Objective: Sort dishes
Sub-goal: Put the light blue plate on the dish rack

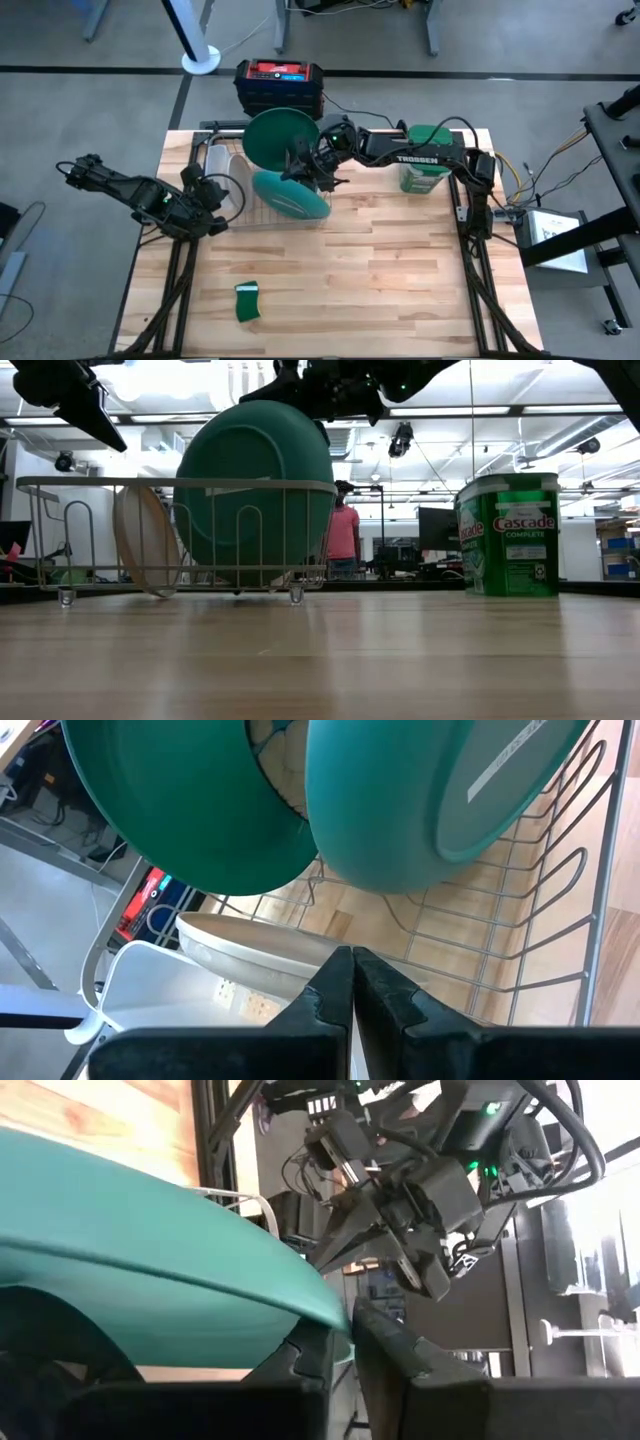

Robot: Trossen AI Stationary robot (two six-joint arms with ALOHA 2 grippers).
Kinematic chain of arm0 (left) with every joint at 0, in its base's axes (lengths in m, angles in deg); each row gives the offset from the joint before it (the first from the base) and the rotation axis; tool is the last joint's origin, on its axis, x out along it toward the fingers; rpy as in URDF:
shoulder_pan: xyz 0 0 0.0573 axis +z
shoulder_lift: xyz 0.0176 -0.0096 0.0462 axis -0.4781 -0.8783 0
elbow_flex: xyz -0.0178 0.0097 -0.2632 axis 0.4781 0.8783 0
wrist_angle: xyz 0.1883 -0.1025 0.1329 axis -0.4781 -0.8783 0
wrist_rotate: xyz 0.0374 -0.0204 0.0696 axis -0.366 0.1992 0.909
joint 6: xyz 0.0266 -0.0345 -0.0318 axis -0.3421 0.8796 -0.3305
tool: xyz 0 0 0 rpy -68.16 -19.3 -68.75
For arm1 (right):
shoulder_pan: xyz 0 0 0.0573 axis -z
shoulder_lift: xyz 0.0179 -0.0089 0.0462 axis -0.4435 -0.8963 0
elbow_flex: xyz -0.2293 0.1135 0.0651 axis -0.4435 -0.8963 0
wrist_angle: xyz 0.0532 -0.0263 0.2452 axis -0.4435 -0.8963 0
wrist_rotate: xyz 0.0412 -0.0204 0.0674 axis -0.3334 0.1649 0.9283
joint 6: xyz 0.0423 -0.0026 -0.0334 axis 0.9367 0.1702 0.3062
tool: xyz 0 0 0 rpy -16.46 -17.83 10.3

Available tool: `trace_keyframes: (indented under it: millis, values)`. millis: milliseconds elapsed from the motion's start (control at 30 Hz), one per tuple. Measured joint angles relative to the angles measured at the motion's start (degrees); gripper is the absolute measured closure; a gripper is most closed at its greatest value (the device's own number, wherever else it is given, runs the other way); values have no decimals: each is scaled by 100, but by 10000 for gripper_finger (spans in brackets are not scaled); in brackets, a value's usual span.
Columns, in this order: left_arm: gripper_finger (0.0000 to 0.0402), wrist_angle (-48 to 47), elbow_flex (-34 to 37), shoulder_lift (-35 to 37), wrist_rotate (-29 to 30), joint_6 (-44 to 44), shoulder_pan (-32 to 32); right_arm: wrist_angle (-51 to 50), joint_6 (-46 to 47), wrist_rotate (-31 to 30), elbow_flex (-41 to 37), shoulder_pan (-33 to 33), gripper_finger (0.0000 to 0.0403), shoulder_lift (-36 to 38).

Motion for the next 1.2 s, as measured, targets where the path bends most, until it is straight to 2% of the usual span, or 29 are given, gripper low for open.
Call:
trace_keyframes:
  millis: [100,233,333,667,833,900,1067,1200]
  values:
    - [401,0,0,0,4,0,1,51,-131,9,-5,-7,368,0]
    - [401,17,0,0,7,0,1,205,-185,-66,3,-2,394,10]
    - [401,24,0,0,42,0,1,346,-195,-83,45,13,398,30]
    - [401,88,-6,43,755,29,1,930,-179,-50,59,-24,402,285]
    - [396,354,-290,221,1047,229,0,986,-189,-46,63,-47,402,633]
    - [384,722,-425,337,960,108,-3,969,-190,-48,63,-66,402,793]
    - [326,2138,-505,692,93,-1360,-1,826,-222,22,65,-202,403,1223]
    - [257,2851,-498,812,23,-2016,1,367,-322,262,66,-389,403,1531]
